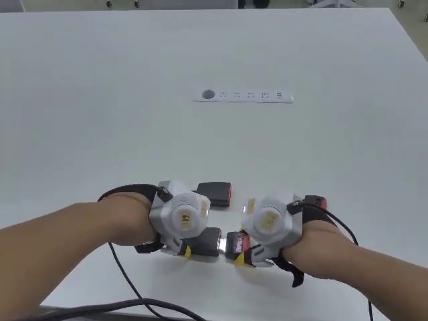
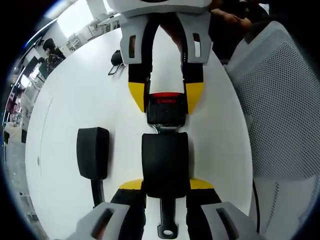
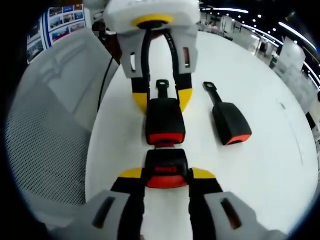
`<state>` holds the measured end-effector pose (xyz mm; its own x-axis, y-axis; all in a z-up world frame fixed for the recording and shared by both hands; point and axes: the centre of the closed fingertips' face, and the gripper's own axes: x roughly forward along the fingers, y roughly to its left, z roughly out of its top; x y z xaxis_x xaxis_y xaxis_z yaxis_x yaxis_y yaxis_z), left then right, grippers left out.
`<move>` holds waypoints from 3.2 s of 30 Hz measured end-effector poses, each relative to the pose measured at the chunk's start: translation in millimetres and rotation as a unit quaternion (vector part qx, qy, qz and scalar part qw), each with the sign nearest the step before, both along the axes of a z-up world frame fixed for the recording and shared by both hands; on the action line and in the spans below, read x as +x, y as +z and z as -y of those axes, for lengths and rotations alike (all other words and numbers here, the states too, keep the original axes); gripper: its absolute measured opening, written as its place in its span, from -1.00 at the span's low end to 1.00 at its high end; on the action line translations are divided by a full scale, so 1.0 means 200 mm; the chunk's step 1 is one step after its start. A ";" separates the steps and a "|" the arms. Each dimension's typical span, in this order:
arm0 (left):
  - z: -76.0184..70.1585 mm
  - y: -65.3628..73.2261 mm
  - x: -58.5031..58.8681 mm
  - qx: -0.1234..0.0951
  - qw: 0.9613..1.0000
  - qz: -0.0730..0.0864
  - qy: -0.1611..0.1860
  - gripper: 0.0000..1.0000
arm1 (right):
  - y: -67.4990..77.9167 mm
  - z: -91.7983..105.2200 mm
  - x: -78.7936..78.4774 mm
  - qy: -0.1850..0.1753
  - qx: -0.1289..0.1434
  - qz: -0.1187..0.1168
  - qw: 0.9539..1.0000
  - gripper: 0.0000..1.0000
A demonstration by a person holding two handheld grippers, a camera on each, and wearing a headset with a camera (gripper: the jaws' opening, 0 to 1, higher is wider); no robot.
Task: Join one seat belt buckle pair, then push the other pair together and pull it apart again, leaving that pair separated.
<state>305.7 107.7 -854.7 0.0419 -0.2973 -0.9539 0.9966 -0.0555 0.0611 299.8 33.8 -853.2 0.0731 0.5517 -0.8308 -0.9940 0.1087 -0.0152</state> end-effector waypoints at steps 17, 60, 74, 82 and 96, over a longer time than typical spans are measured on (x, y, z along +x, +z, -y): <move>0.00 0.00 0.00 0.000 1.000 -0.004 0.000 -0.38 | 0.00 -0.03 0.01 -0.011 0.007 -0.005 1.000 -0.37; -0.01 0.00 0.00 -0.019 0.999 -0.013 0.026 -0.38 | 0.00 -0.02 0.00 0.011 0.007 0.001 1.000 -0.35; -0.01 0.00 0.00 -0.011 0.999 -0.016 0.029 -0.37 | 0.00 -0.02 0.00 0.008 0.007 -0.001 1.000 -0.33; -0.01 0.00 0.00 -0.014 1.000 -0.015 0.024 -0.34 | 0.00 -0.02 0.00 0.003 0.011 -0.006 1.000 -0.31; -0.01 0.00 0.00 -0.019 0.999 -0.009 0.045 -0.34 | 0.00 -0.03 0.00 -0.001 0.023 0.000 1.000 -0.29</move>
